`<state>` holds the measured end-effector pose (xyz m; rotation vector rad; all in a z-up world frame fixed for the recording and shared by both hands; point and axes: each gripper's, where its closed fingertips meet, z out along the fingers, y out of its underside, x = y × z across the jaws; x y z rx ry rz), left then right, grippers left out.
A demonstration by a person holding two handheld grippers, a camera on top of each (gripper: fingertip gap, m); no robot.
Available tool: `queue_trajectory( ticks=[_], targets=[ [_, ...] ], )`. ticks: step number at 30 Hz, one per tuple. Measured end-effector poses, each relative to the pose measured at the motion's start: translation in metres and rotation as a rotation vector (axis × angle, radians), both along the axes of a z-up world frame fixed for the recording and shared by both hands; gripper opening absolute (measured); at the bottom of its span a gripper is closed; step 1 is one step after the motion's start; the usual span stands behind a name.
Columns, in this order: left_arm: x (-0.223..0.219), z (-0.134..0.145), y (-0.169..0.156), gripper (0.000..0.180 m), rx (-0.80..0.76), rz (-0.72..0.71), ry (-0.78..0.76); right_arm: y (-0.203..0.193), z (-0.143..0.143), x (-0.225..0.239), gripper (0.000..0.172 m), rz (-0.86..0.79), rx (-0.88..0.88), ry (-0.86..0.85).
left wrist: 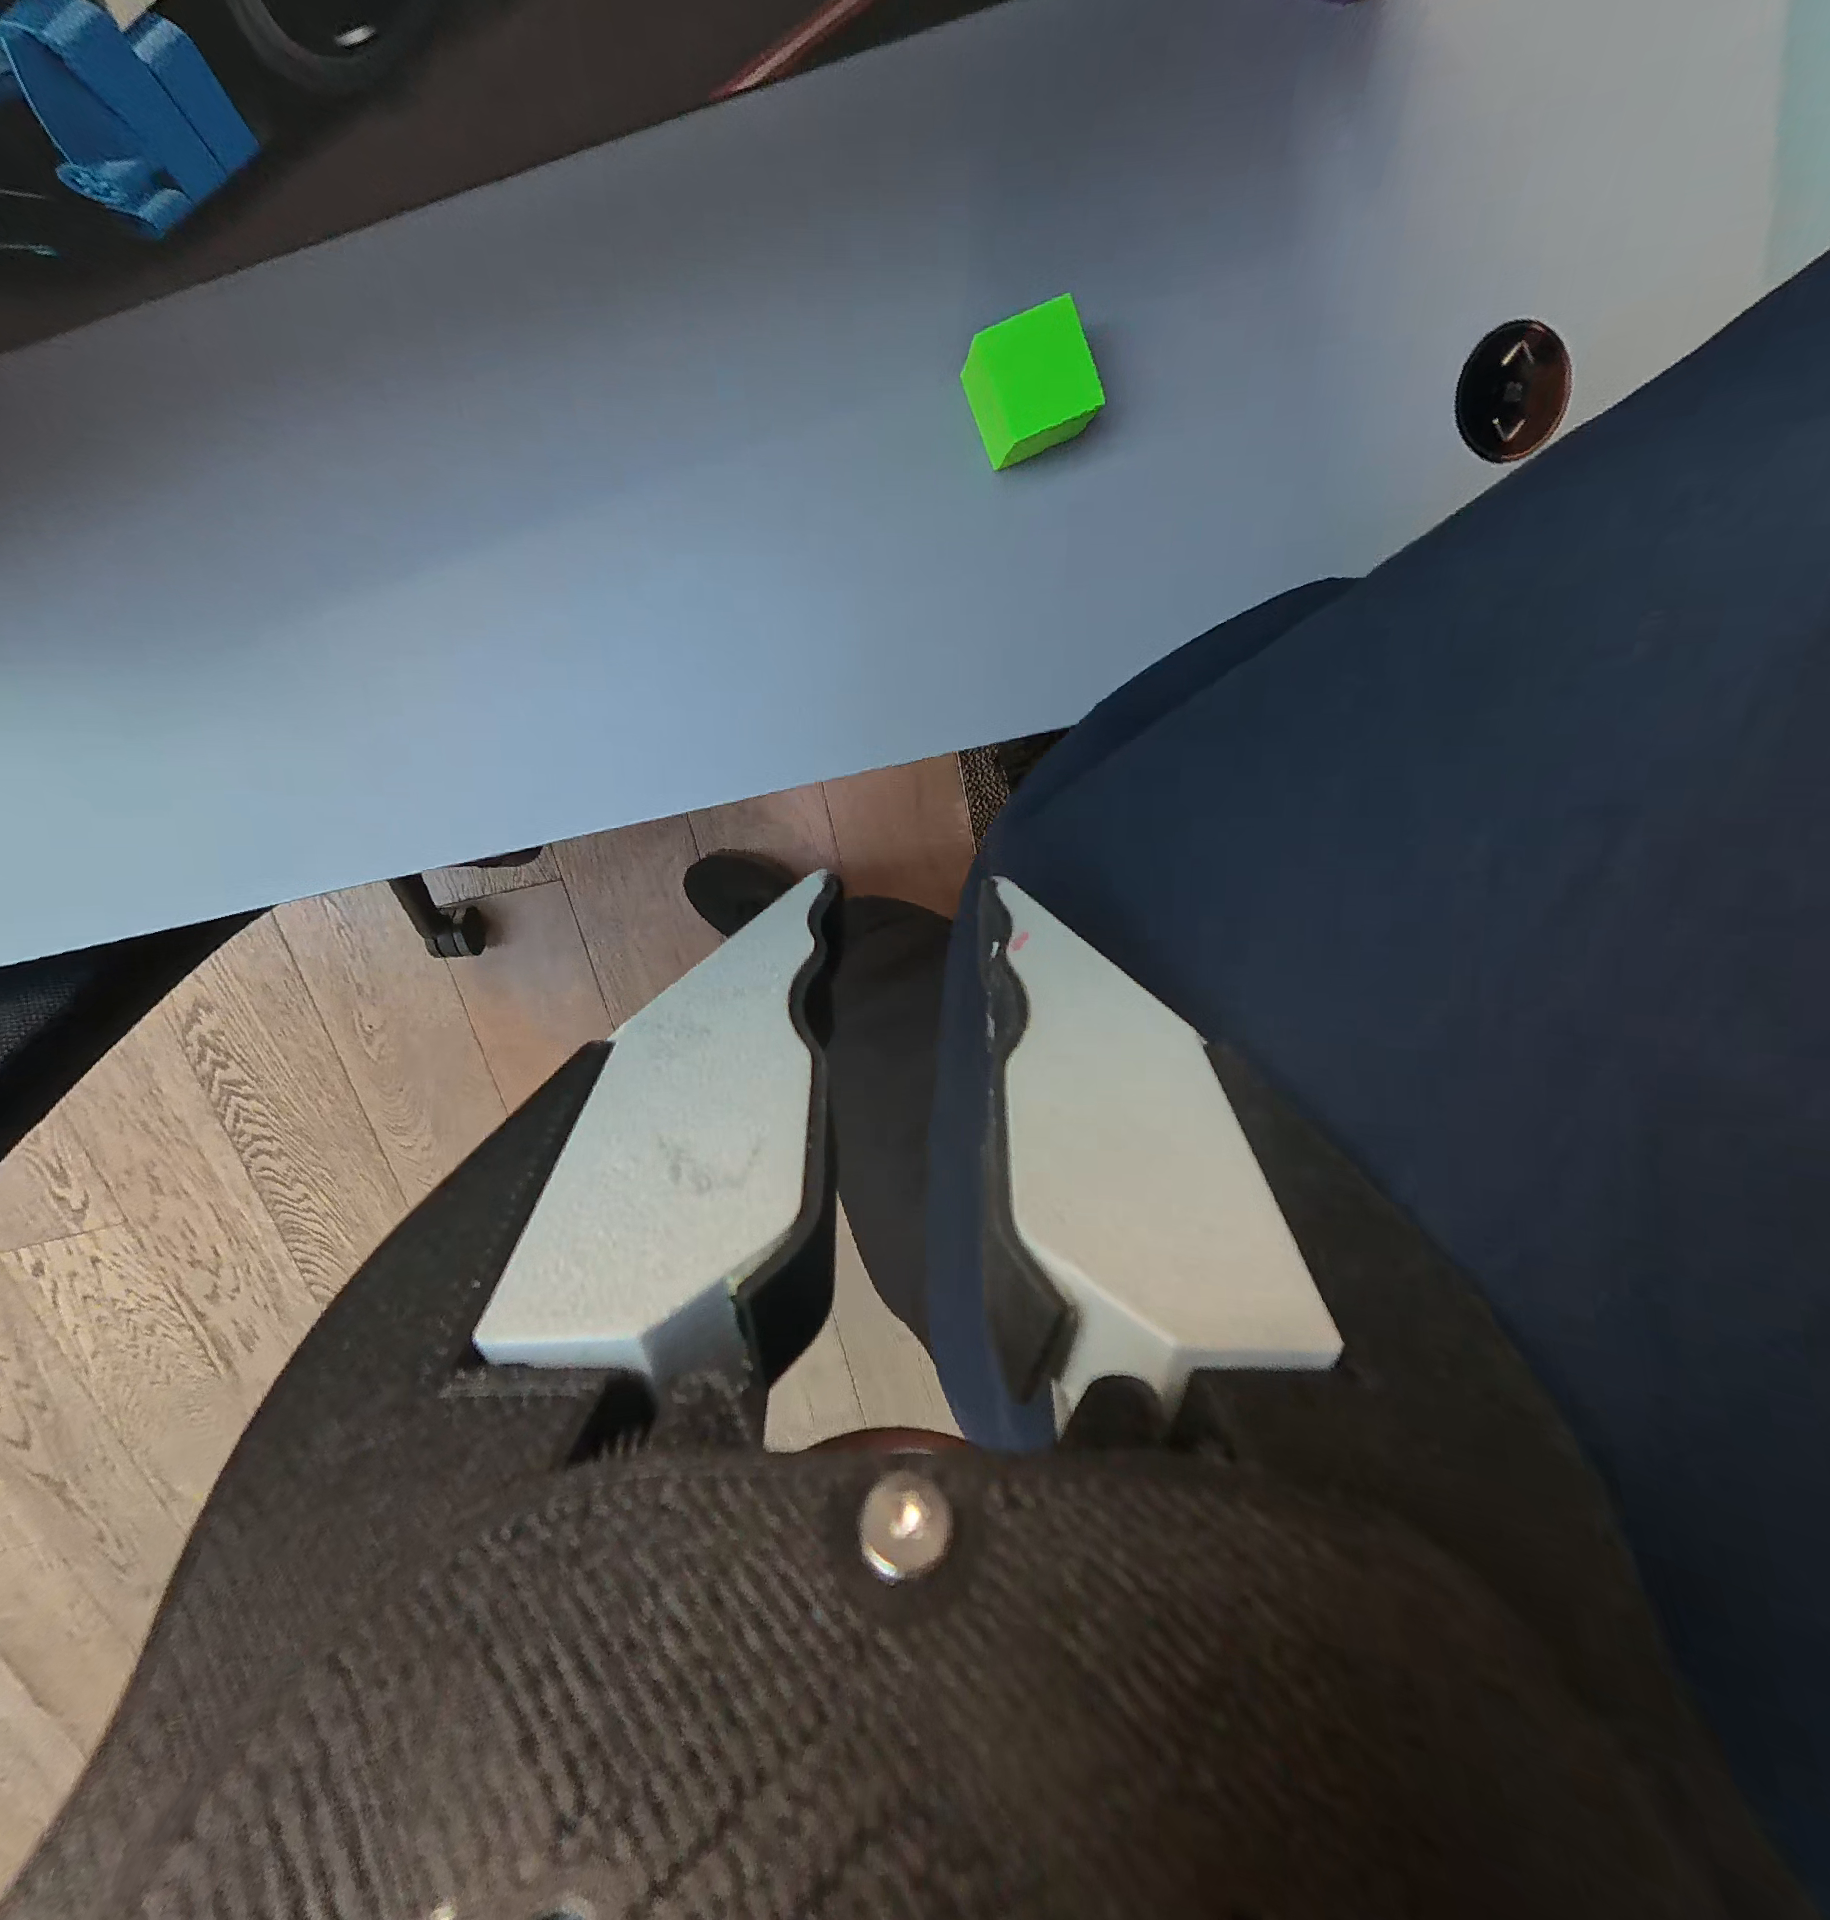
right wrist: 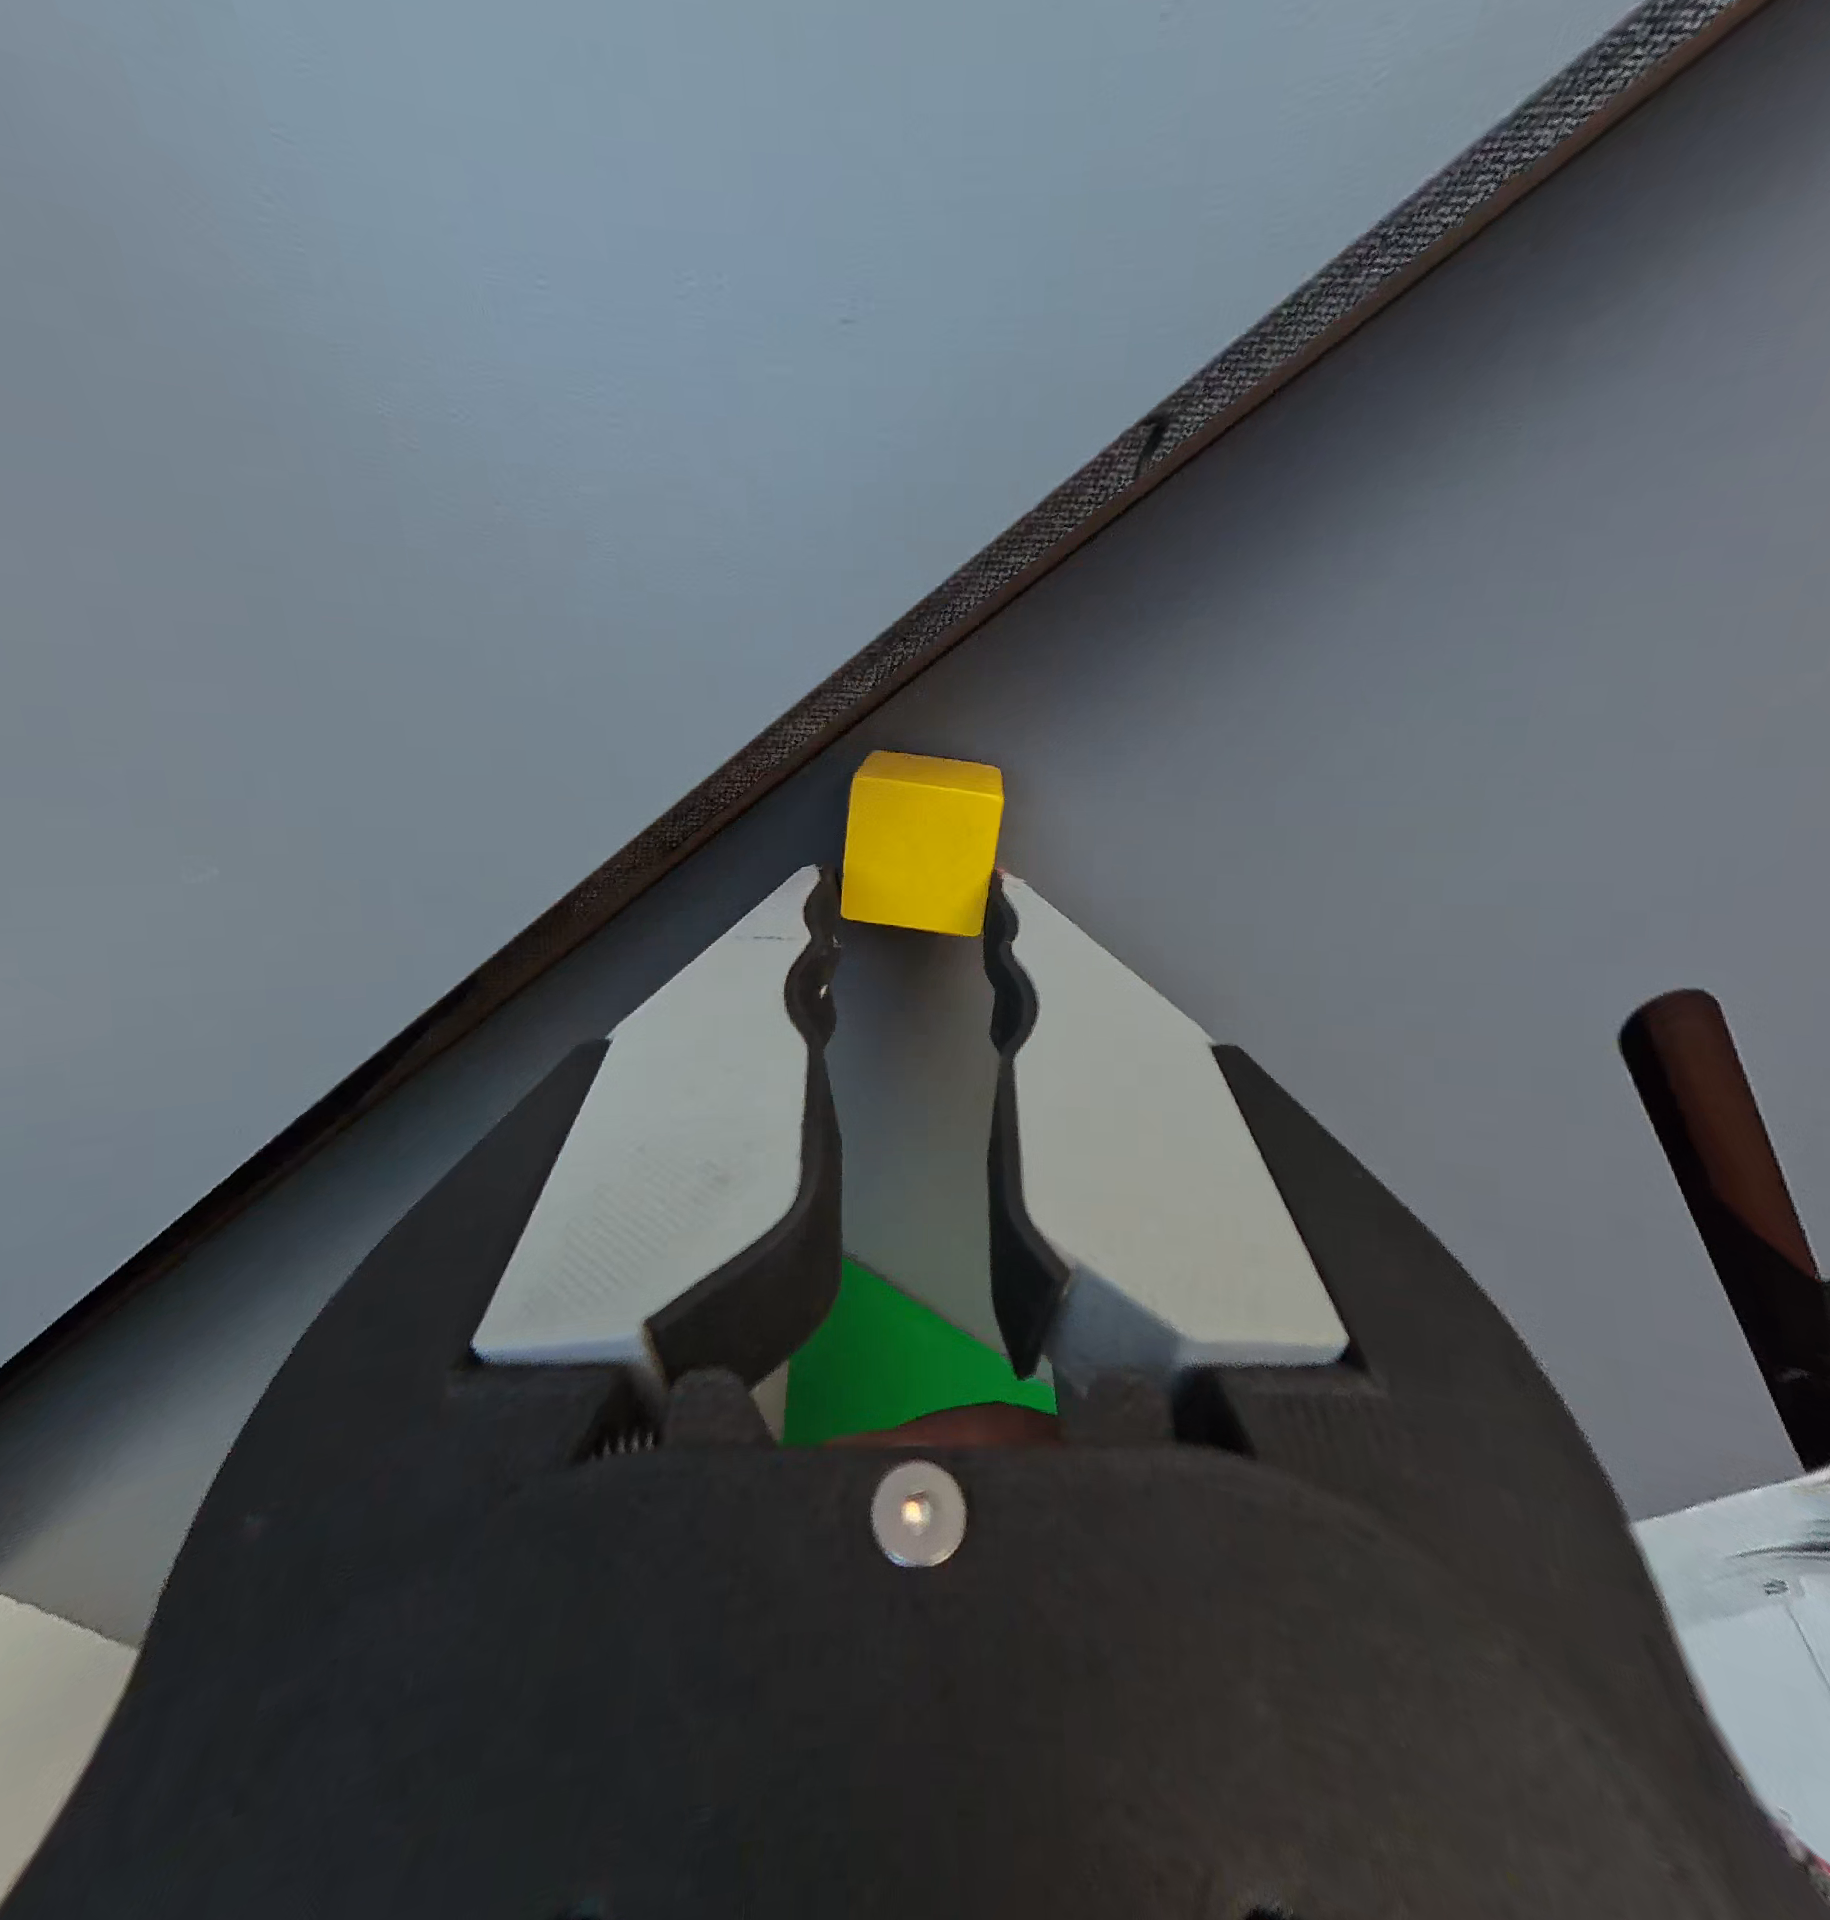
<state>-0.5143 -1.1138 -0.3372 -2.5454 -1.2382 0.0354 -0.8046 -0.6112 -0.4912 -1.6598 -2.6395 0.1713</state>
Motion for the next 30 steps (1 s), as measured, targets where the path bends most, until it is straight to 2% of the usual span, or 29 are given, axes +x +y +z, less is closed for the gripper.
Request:
queue_trajectory(
  ticks=[3, 6, 10, 14, 18, 22, 27, 30],
  targets=[
    [-0.008, -0.001, 0.003, 0.024, 0.028, -0.008, 0.011, 0.003, 0.02, 0.001, 0.025, -0.04, -0.021, 0.046],
    [-0.02, -0.001, 0.008, 0.024, 0.056, -0.056, 0.034, 0.004, 0.054, 0.006, 0.025, -0.087, -0.051, 0.126],
    [-0.035, 0.003, 0.016, 0.023, 0.107, -0.162, 0.081, -0.006, 0.116, 0.03, 0.025, -0.166, -0.136, 0.266],
    [-0.053, 0.022, 0.024, 0.023, 0.181, -0.314, 0.187, -0.039, 0.192, 0.071, 0.025, -0.248, -0.269, 0.404],
    [-0.069, 0.06, 0.031, 0.023, 0.321, -0.447, 0.296, -0.099, 0.283, 0.113, 0.025, -0.269, -0.409, 0.545],
    [-0.08, 0.113, 0.042, 0.023, 0.471, -0.58, 0.406, -0.191, 0.361, 0.147, 0.025, -0.223, -0.61, 0.605],
    [-0.078, 0.199, 0.072, 0.025, 0.695, -0.721, 0.575, -0.299, 0.414, 0.175, 0.025, -0.13, -0.747, 0.592],
    [-0.074, 0.239, 0.083, 0.026, 0.788, -0.757, 0.638, -0.349, 0.441, 0.188, 0.025, -0.083, -0.853, 0.603]
  ],
)
